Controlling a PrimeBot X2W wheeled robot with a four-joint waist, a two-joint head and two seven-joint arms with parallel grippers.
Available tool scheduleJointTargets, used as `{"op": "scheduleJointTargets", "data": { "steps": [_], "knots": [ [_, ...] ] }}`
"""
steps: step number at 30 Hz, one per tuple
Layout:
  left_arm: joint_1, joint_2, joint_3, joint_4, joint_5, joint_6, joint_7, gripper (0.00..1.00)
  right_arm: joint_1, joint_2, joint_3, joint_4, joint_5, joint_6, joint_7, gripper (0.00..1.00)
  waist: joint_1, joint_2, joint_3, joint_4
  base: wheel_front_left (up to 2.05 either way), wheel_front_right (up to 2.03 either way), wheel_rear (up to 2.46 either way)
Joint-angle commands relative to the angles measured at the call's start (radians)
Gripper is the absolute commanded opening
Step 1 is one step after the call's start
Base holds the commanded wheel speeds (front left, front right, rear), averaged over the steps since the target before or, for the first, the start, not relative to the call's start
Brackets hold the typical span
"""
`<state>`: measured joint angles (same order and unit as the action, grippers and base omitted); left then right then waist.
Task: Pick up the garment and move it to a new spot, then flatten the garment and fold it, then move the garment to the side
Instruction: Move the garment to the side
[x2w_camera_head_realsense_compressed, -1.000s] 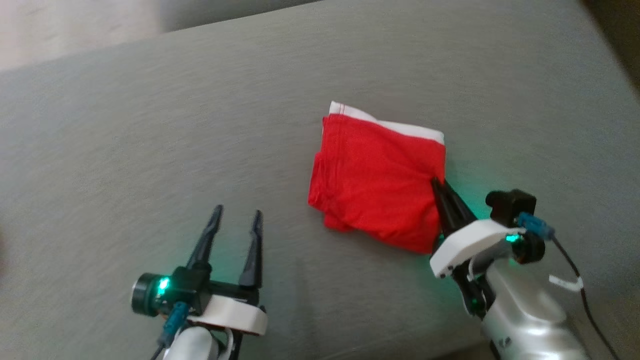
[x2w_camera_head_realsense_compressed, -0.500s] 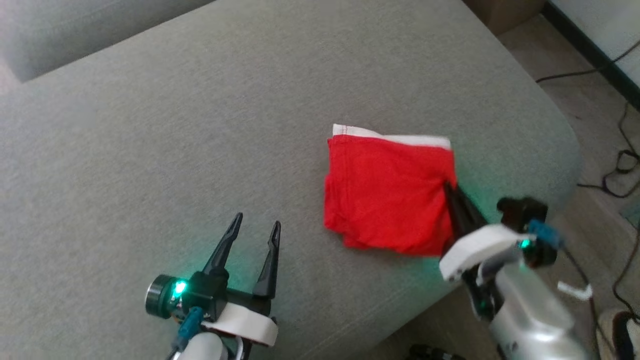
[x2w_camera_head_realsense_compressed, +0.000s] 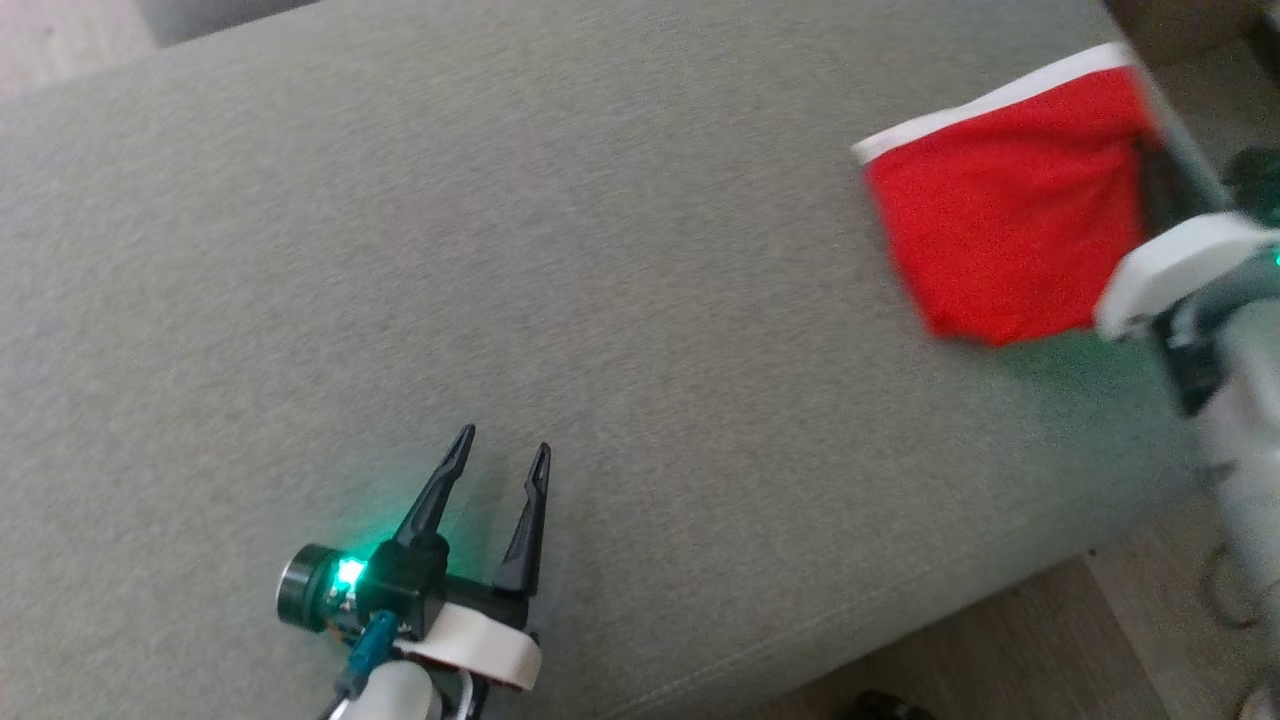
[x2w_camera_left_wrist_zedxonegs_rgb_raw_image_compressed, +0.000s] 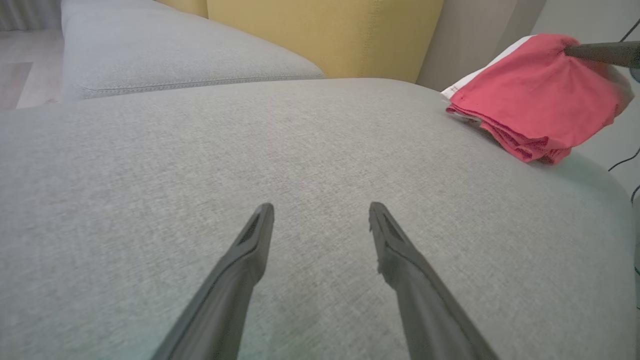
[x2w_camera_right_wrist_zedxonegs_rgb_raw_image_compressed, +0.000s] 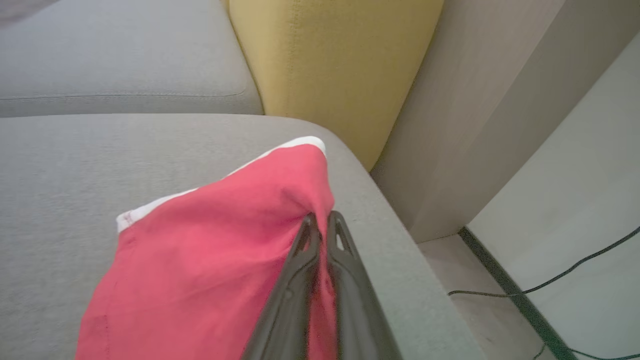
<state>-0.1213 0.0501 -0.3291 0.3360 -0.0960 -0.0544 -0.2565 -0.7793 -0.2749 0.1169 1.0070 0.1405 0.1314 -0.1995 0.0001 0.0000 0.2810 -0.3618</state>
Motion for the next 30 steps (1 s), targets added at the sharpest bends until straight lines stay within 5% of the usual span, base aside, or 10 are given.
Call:
{"op": "scheduleJointTargets", "data": {
  "steps": [1, 7, 8, 17, 24, 30],
  "knots": [
    [-0.042, 0.0, 0.027, -0.031, 0.013, -0.006, -0.005, 1.0, -0.057, -0.053, -0.013, 0.013, -0.038, -0.001, 0.001, 0.0, -0.0001, 0.0, 0.021, 0.04, 0.0, 0.0, 0.0],
    [-0.063, 0.0, 0.024, -0.039, 0.019, -0.009, -0.005, 1.0, -0.137, -0.131, -0.119, 0.114, -0.116, -0.001, 0.0, 0.0, -0.0001, 0.0, 0.047, 0.091, 0.0, 0.0, 0.0],
    [-0.065, 0.0, 0.026, -0.04, 0.019, -0.008, -0.005, 1.0, -0.147, -0.138, -0.146, 0.122, -0.124, -0.001, -0.008, 1.0, -0.0001, 0.0, 0.051, 0.095, 0.0, 0.0, 0.0],
    [-0.072, 0.0, 0.049, -0.042, 0.013, 0.011, -0.005, 1.0, -0.194, -0.075, -0.281, 0.079, -0.204, -0.001, -0.059, 1.0, -0.0001, 0.0, 0.047, 0.119, 0.0, 0.0, 0.0],
    [-0.061, 0.0, 0.076, -0.04, 0.008, 0.039, -0.005, 1.0, -0.061, 0.113, -0.239, -0.209, -0.144, -0.001, -0.062, 1.0, -0.0001, 0.0, -0.02, 0.157, 0.0, 0.0, 0.0],
    [-0.037, 0.0, 0.111, -0.025, -0.017, 0.077, -0.005, 1.0, 0.151, 0.194, -0.218, -0.381, -0.075, -0.001, -0.062, 1.0, -0.0001, 0.0, -0.095, 0.226, 0.0, 0.0, 0.0]
  ]
}}
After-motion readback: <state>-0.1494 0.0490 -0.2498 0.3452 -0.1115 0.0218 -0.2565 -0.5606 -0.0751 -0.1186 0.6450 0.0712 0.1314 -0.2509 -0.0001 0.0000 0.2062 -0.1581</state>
